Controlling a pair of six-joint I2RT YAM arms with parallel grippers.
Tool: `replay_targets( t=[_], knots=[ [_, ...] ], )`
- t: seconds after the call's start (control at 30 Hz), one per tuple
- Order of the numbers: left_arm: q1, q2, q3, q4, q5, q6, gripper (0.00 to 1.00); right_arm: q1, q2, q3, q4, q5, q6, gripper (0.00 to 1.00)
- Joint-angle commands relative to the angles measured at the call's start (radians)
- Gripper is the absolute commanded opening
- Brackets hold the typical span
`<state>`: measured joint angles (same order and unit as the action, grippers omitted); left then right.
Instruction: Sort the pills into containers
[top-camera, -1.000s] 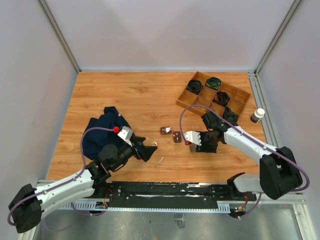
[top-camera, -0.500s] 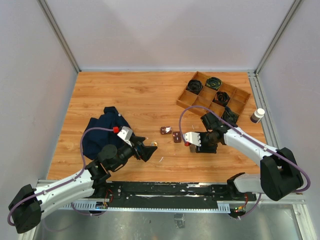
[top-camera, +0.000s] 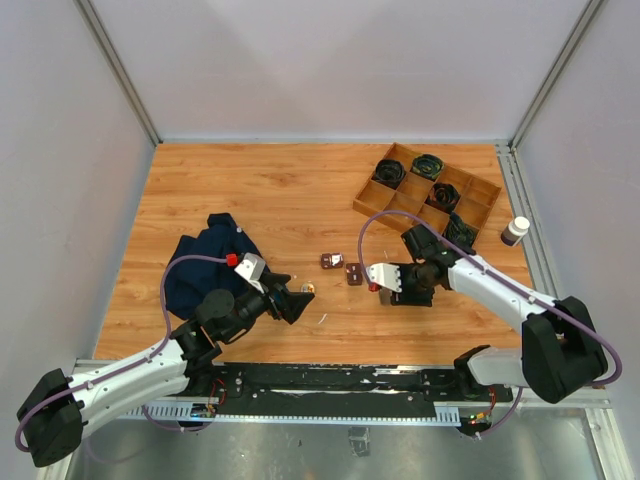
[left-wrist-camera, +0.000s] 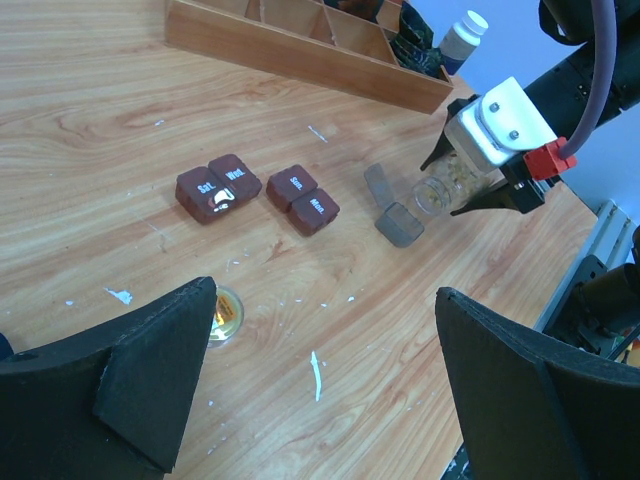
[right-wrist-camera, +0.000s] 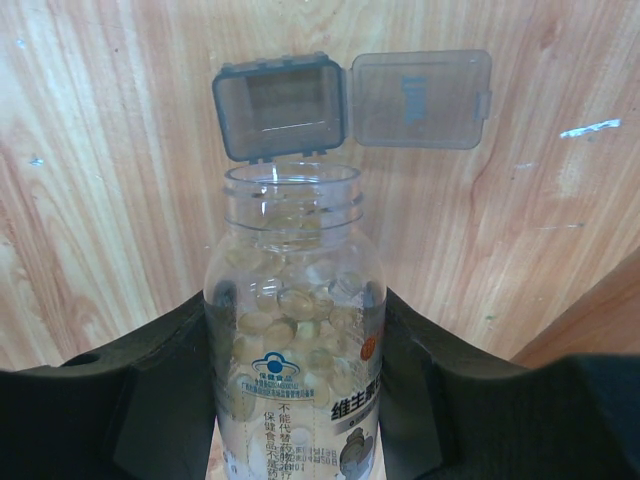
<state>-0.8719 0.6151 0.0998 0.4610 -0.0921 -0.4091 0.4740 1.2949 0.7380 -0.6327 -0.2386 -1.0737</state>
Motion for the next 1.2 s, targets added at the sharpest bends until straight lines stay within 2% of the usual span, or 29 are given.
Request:
replay_targets(
  t=[0.0,0.07,0.1,0.13,0.17,0.23,0.27,0.33,0.4,0.43,0.47,0.5,0.57,0.67,0.73,1.17],
  knots=[
    [0.004,-0.006,-0.003,0.006,-0.001,0.002,0.95,0.007,-0.023,-0.025,0.066,0.070,0.021,0.01],
    [0.004,-0.006,-0.002,0.006,0.003,0.002,0.95,-0.008,-0.008,0.030,-0.060,-0.072,-0.003,0.01],
    [0.004,-0.005,-0.001,0.005,0.002,0.003,0.95,0.004,-0.019,0.009,-0.053,-0.066,-0.004,0.01],
    [0.004,-0.005,-0.001,0.005,0.000,0.004,0.95,0.012,-0.035,-0.026,0.050,0.015,0.016,0.01],
    [0.004,-0.005,-0.002,0.007,0.000,0.003,0.95,0.008,-0.036,-0.026,0.065,0.062,0.018,0.01],
    [0.004,-0.002,-0.002,0.010,0.004,0.002,0.95,0.004,-0.015,0.026,-0.069,-0.065,-0.008,0.01],
    [0.004,0.001,-0.002,0.010,0.003,0.002,0.95,0.018,-0.024,0.011,-0.038,-0.073,-0.010,0.01],
    [0.004,0.004,-0.001,0.011,0.001,0.002,0.95,0.028,-0.023,-0.030,0.082,0.095,0.024,0.01],
    [0.004,0.005,-0.003,0.014,0.005,0.001,0.95,0.010,0.008,0.048,-0.086,-0.058,0.006,0.01],
    [0.004,0.005,-0.002,0.013,0.003,0.001,0.95,0.025,-0.008,0.035,-0.058,-0.069,0.005,0.01],
    [0.004,0.005,-0.003,0.013,0.000,0.002,0.95,0.041,-0.028,-0.013,0.046,0.061,0.033,0.01],
    [0.004,0.005,-0.004,0.015,0.000,0.001,0.95,0.028,-0.028,-0.025,0.073,0.083,0.026,0.01],
    [0.004,0.005,-0.005,0.016,0.006,-0.001,0.95,0.006,-0.006,0.042,-0.075,-0.077,0.005,0.01],
    [0.004,0.005,-0.006,0.018,0.001,-0.001,0.95,0.019,-0.035,-0.022,0.049,0.045,0.013,0.01],
    [0.004,0.004,-0.005,0.016,0.006,-0.002,0.95,0.010,-0.018,0.011,-0.033,-0.031,0.004,0.01],
    [0.004,-0.005,-0.007,0.013,0.002,-0.004,0.95,0.012,-0.016,0.000,-0.018,-0.030,0.004,0.01]
  ],
)
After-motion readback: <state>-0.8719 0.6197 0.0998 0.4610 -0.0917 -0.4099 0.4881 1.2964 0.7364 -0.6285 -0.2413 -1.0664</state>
